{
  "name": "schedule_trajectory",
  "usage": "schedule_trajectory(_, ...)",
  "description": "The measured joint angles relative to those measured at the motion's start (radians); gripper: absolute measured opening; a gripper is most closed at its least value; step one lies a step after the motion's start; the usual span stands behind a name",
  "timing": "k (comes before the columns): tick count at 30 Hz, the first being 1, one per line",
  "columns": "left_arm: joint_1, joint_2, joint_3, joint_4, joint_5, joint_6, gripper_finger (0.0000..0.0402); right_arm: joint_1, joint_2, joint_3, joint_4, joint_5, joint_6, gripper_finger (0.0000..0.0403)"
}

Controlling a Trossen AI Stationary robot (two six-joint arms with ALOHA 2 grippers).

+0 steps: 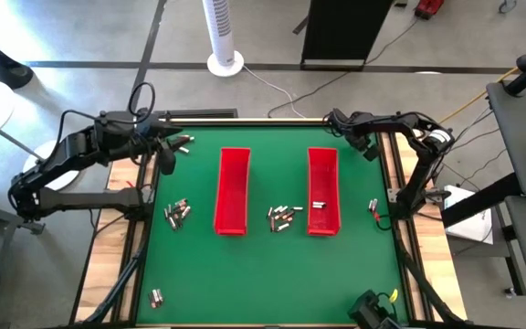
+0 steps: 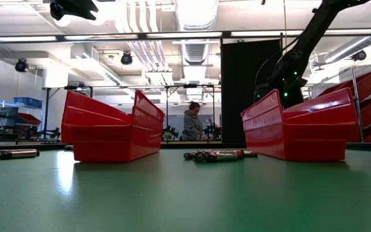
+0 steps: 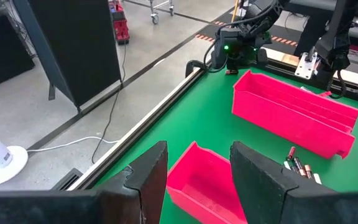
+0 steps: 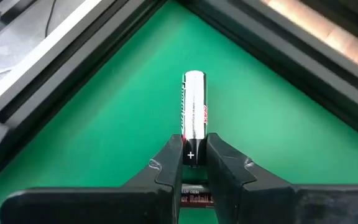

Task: Sort batteries
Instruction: Put the silver battery into the right red bin

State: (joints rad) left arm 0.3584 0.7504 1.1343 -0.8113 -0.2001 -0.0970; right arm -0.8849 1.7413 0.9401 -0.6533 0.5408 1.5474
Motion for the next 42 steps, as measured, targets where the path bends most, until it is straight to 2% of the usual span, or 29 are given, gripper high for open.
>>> schedule_trajectory(25, 0.000, -0.059, 0.000, -0.020, 0.000, 0.022, 0.0155, 0.027, -0.072, -0.001, -0.050, -0.002, -0.024, 0.0048)
schedule_trajectory(31, 0.000, -0.058, 0.000, -0.020, 0.000, 0.022, 0.0155, 0.052, -0.092, -0.004, -0.134, -0.014, -0.011, 0.0046)
schedule_trajectory(36, 0.000, -0.059, 0.000, -0.020, 0.000, 0.022, 0.0155, 0.090, -0.123, -0.035, -0.201, -0.052, 0.017, 0.0047)
schedule_trajectory(42, 0.000, -0.057, 0.000, -0.019, 0.000, 0.022, 0.0155, 0.197, -0.206, -0.144, -0.209, -0.101, 0.149, 0.0047)
